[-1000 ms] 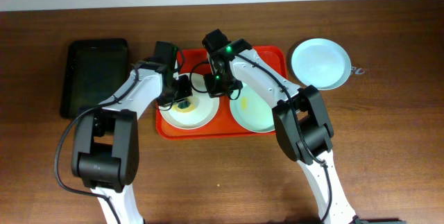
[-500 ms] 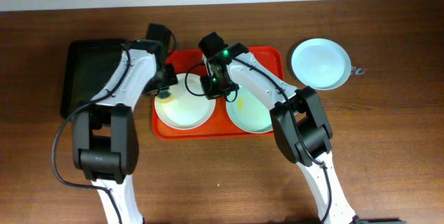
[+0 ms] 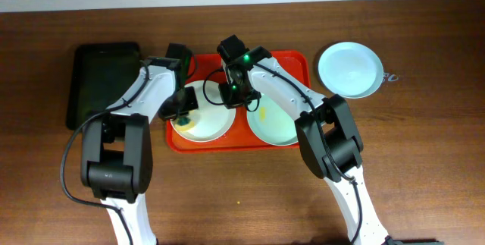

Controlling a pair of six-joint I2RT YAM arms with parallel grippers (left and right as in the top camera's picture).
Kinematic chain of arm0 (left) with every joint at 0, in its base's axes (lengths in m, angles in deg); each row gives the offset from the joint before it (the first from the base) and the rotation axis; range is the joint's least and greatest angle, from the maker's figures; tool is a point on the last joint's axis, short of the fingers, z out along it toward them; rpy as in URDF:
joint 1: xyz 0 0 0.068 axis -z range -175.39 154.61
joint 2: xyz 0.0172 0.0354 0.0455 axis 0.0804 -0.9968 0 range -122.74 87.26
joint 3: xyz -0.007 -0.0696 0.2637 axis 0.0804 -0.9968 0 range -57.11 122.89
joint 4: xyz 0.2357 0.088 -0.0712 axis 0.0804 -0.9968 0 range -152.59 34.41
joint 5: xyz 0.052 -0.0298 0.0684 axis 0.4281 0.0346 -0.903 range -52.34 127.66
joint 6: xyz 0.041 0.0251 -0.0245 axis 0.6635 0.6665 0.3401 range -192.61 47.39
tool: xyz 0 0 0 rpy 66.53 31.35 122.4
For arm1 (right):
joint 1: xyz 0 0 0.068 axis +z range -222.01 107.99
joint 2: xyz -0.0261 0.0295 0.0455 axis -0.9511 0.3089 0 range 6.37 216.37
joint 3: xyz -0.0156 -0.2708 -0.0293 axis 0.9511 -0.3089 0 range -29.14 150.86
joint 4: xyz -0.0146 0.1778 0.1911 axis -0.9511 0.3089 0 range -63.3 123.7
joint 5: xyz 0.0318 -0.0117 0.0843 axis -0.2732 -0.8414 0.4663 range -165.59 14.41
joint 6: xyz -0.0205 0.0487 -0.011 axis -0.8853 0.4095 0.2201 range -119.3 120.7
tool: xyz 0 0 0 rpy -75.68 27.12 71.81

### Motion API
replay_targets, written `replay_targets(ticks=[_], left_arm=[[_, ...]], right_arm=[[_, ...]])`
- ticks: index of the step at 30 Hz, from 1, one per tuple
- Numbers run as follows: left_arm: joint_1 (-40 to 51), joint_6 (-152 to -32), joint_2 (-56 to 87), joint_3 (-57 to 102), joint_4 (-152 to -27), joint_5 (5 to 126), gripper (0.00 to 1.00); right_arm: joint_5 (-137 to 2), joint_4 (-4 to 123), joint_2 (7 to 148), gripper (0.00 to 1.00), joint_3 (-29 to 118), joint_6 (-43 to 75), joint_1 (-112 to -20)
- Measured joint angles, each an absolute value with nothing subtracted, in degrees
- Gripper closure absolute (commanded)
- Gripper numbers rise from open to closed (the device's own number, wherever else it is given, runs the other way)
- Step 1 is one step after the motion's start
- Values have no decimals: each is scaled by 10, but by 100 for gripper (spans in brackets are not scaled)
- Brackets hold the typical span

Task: Clean dirty plates on tray and stack at the side
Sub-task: 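Scrub the white plate with the sponge while right gripper holds it, then lift the white plate with the right gripper onto the blue plate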

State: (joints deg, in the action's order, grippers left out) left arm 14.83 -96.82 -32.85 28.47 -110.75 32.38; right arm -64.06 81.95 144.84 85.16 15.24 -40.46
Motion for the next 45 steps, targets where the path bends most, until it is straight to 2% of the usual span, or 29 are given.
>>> replay_targets(ticks=[4,5,6,10,13,16,21,24,27,31,36,45], left_arm=[[145,-993,-328,298,-1127,285,100],[145,-1002,-322,299,-1128,280,100],[145,-1009,-311,299,-1129,271,100],[123,-1033,-186,301,-1130,234,100],[104,-1037,-135,308,-1144,226,100],[63,-1037,-136,308,-1179,224,100],[12,-1035,-136,308,-1209,224,100],[9,-1035,-136,308,-1210,224,100],[9,-1035,-136,308,-1213,224,100],[9,-1035,-136,308,-1216,224,100],[9,-1035,-136,308,-1224,224,100],[9,-1035,-136,308,-1231,224,100]], right_arm=[[-639,819,1448,91,852,152,-405],[-639,819,1448,96,852,153,-405],[-639,819,1449,96,852,152,-405],[-639,827,1446,96,854,154,-406],[-652,882,1446,96,877,136,-406],[-707,956,1441,96,962,109,-406],[-930,1052,1427,96,1098,92,-386],[-1069,1071,1427,96,1111,59,-341],[-1290,1073,1427,96,1112,-19,-257],[-1464,1071,1427,96,1113,-38,-208],[-1501,1076,1427,96,1113,-40,-207],[-1475,1084,1427,96,1113,-40,-207]])
